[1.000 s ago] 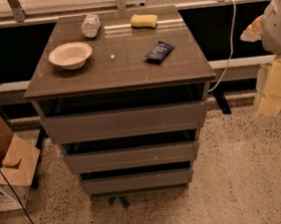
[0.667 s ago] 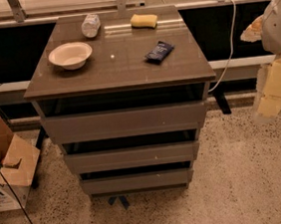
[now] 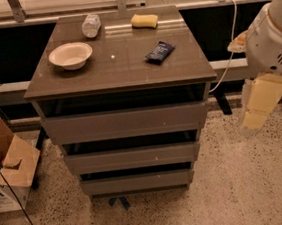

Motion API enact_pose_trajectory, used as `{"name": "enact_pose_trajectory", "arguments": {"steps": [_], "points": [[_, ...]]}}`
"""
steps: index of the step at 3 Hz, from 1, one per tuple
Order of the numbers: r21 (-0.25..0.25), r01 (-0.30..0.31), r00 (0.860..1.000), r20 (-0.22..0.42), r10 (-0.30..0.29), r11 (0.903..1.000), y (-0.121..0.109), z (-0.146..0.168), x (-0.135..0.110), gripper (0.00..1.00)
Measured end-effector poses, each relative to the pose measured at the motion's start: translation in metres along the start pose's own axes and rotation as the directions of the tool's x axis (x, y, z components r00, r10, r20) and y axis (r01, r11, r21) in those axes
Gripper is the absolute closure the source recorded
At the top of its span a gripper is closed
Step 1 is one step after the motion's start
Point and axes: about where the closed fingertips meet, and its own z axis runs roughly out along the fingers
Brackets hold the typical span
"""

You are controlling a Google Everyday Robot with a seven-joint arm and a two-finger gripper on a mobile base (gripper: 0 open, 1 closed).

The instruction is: Open bottom drawer

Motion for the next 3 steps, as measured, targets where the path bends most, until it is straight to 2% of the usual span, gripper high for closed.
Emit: {"name": "enact_pose_trajectory", "arguments": {"steps": [3], "points": [[-0.017,0.017,0.997,0.072,-0.016,0.9997,0.004,0.056,-0.015,0.00]]}}
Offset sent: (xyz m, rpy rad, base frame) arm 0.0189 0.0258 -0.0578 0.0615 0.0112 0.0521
